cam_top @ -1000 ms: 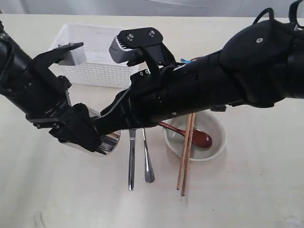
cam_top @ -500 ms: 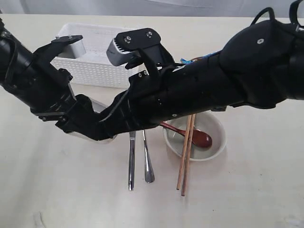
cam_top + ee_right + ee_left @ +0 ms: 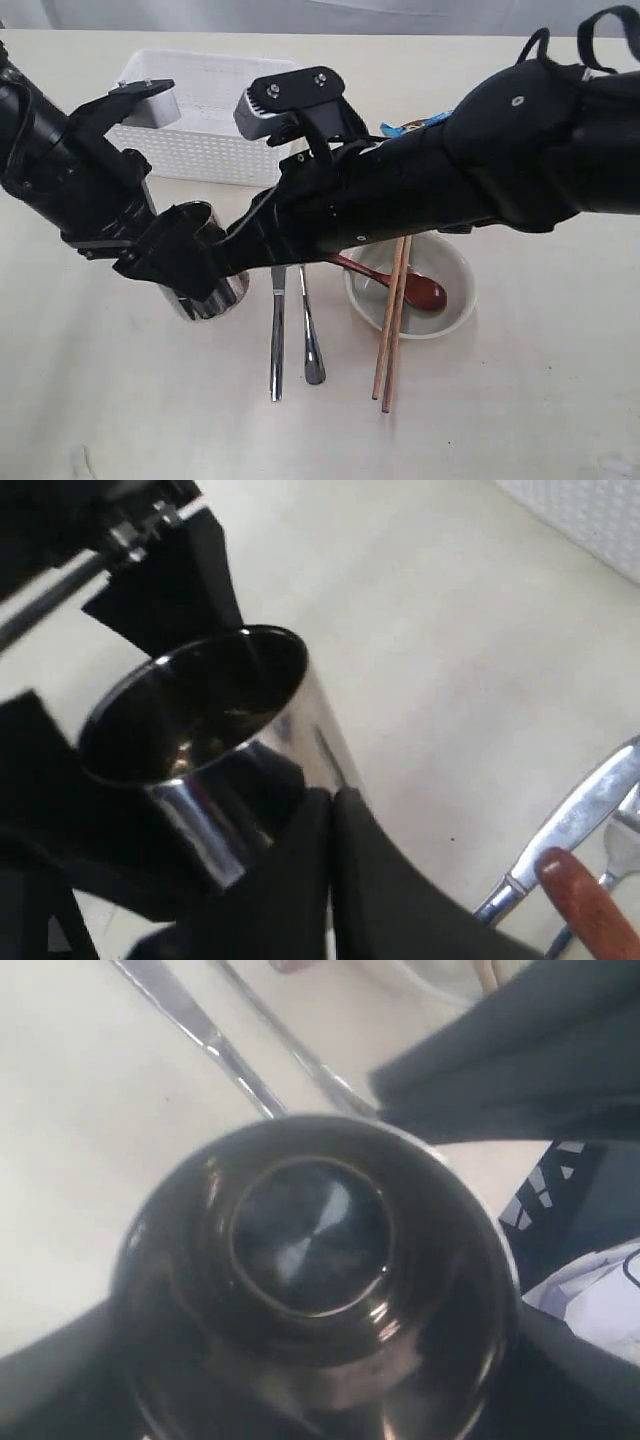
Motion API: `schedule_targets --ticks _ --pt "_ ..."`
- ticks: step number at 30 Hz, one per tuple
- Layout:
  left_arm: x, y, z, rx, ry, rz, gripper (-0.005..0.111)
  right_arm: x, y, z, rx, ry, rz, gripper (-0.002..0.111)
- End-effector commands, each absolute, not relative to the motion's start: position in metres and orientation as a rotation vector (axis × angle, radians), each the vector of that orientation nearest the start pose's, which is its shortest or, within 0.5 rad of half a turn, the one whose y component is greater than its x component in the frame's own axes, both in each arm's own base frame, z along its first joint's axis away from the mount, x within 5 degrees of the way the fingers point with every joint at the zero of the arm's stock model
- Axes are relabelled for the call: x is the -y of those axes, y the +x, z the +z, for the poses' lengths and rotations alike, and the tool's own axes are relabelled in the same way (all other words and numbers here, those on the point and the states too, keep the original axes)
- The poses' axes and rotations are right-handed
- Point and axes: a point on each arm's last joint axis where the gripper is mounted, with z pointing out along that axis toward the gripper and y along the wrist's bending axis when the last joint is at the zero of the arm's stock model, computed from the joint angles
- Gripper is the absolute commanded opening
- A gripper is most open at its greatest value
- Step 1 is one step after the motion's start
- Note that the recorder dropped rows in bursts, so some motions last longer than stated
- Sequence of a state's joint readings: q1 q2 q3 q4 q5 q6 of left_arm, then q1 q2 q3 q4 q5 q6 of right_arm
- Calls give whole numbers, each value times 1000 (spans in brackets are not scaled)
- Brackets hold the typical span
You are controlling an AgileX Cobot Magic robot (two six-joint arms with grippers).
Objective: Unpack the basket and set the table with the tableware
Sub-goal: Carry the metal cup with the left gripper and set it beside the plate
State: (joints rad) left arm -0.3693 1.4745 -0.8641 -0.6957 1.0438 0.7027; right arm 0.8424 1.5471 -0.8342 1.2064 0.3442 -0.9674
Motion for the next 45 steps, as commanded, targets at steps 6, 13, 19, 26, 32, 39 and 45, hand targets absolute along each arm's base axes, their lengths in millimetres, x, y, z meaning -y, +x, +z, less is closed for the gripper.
schedule_targets --ticks 6,13,19,26,32,39,45 --pt "146 237 255 -2614 808 -861 0 -215 168 293 -2050 -850 852 0" --pt "173 266 297 -2508 793 -812 0 -142 170 328 -2111 -635 654 0" --pt "229 289 295 -2515 923 -656 0 -88 162 336 -2218 -521 472 0" --pt "280 319 275 -2511 976 -591 0 -71 156 335 -2295 -473 421 0" --pt "311 332 253 -2429 1124 -187 0 -71 156 334 -2295 -478 419 0" --pt "327 346 225 -2489 1183 -101 0 -71 156 335 -2291 -479 416 0" --pt "314 364 202 -2592 1065 -38 0 -71 156 335 -2284 -476 415 0"
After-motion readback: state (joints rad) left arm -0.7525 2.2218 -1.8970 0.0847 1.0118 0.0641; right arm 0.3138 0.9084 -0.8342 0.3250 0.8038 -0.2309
